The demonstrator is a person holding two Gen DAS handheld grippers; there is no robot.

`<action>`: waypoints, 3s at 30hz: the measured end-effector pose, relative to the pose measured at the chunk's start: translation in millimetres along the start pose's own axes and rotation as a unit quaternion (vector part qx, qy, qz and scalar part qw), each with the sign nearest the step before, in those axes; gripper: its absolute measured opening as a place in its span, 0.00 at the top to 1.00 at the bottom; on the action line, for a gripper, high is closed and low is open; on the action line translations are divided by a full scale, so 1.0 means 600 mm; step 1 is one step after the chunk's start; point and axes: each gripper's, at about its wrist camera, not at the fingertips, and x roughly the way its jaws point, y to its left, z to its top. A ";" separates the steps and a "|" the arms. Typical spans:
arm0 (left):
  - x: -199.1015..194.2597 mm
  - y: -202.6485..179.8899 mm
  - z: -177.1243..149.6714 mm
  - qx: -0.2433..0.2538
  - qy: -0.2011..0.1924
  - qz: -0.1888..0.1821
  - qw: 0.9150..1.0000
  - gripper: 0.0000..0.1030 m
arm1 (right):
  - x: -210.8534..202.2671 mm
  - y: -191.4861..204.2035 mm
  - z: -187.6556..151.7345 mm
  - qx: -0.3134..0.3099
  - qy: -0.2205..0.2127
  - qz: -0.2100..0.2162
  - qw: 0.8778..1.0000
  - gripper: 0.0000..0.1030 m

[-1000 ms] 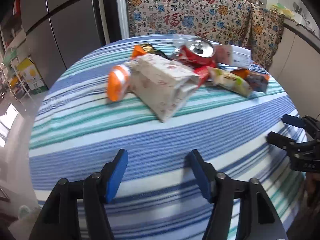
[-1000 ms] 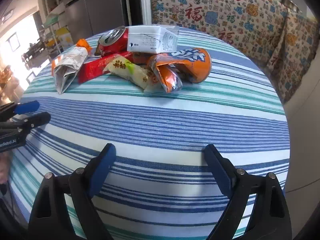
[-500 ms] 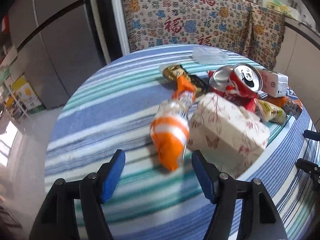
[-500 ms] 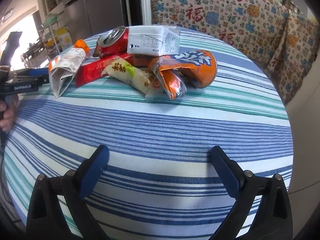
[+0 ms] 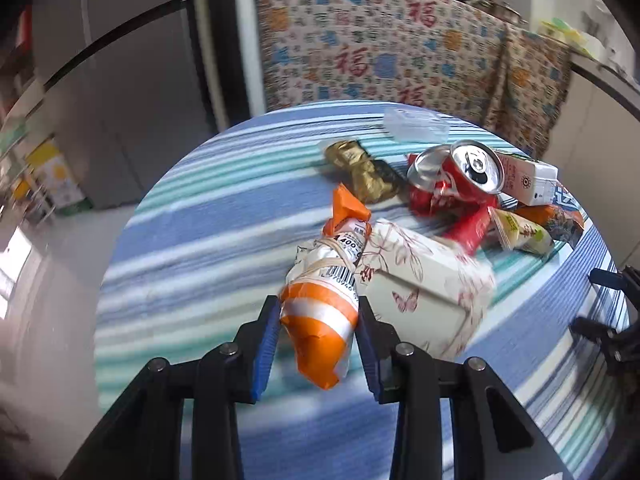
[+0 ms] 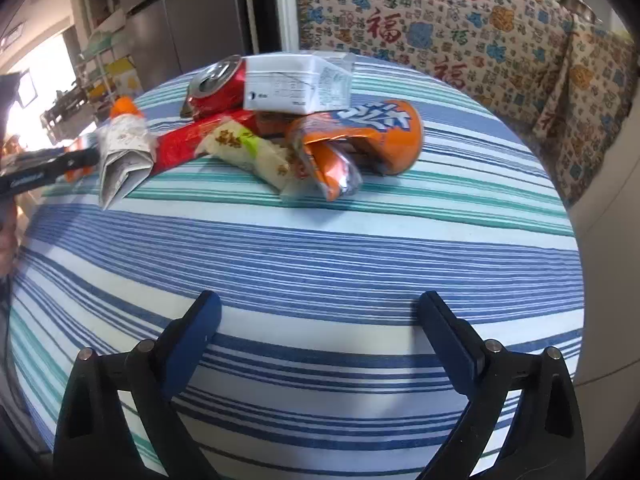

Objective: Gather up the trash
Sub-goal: 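Return both tools to the table and grasp the orange-white bottle with the left gripper, then grasp the orange can with the right gripper while the left gripper lifts the bottle, then carry the bottle and can over the wastebasket and open both grippers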

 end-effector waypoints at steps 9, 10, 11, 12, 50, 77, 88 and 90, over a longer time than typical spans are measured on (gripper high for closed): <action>-0.071 -0.019 -0.097 -0.041 -0.005 0.019 0.999 0.63 | -0.031 -0.071 0.028 0.082 -0.047 0.022 0.995 0.17; -0.073 -0.021 -0.101 -0.038 -0.005 0.017 0.999 0.63 | -0.036 -0.065 0.032 0.077 -0.055 0.032 0.995 0.18; -0.073 -0.025 -0.105 -0.035 -0.004 0.016 0.999 0.62 | -0.039 -0.057 0.037 0.070 -0.062 0.041 0.995 0.19; -0.074 -0.029 -0.108 -0.031 -0.005 0.018 0.999 0.62 | -0.039 -0.050 0.040 0.063 -0.065 0.048 0.995 0.21; -0.122 -0.021 -0.127 -0.076 -0.013 -0.075 0.994 0.35 | -0.063 -0.135 0.006 0.147 -0.042 0.092 0.984 0.17; -0.152 0.000 -0.098 -0.085 -0.029 -0.034 0.995 0.54 | -0.133 -0.079 0.038 0.086 -0.103 0.057 0.989 0.78; -0.178 -0.240 -0.011 0.026 -0.046 -0.160 0.986 0.54 | -0.217 -0.176 -0.012 0.143 -0.131 0.004 0.981 0.78; -0.176 -0.302 0.001 0.052 -0.046 -0.184 0.981 0.54 | -0.239 -0.214 -0.035 0.160 -0.127 -0.025 0.979 0.78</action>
